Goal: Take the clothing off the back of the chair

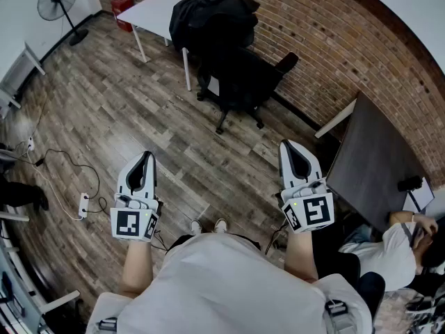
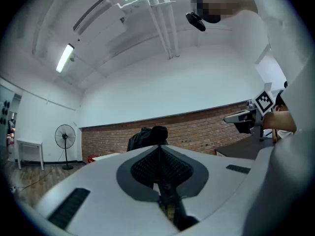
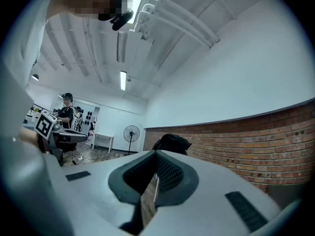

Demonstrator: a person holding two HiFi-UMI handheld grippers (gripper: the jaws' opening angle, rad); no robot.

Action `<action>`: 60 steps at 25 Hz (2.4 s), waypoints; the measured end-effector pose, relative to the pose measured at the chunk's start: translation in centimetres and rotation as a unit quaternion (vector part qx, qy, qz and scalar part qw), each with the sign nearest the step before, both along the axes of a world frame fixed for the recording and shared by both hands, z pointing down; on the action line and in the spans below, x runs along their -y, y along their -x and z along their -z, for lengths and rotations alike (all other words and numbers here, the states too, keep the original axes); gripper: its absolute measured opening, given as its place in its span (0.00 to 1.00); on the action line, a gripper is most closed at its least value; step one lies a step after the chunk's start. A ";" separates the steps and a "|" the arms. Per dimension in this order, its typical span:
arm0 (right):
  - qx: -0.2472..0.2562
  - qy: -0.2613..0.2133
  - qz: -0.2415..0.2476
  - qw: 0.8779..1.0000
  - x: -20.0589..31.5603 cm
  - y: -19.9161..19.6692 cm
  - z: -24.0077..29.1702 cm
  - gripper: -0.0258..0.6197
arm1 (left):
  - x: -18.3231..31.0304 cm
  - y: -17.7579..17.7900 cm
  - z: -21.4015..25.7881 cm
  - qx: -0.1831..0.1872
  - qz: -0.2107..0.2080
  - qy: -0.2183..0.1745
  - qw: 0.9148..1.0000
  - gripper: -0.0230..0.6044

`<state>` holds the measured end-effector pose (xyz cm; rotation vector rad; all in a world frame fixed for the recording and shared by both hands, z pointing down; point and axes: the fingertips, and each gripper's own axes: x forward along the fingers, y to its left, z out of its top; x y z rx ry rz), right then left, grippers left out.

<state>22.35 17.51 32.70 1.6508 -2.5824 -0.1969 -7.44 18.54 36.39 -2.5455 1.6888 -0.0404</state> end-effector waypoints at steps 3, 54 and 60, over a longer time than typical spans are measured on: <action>0.004 0.001 0.000 1.000 0.1 0.1 -0.2 0.07 | 0.2 0.0 0.0 0.000 -0.001 0.000 1.000 0.08; 0.008 0.095 0.064 0.993 27.9 11.7 -2.6 0.07 | 31.4 2.2 -6.2 -0.064 -0.117 0.075 0.988 0.08; 0.012 0.078 0.073 0.994 31.6 9.1 -1.5 0.07 | 35.6 -0.7 -4.2 -0.066 -0.124 0.042 0.989 0.08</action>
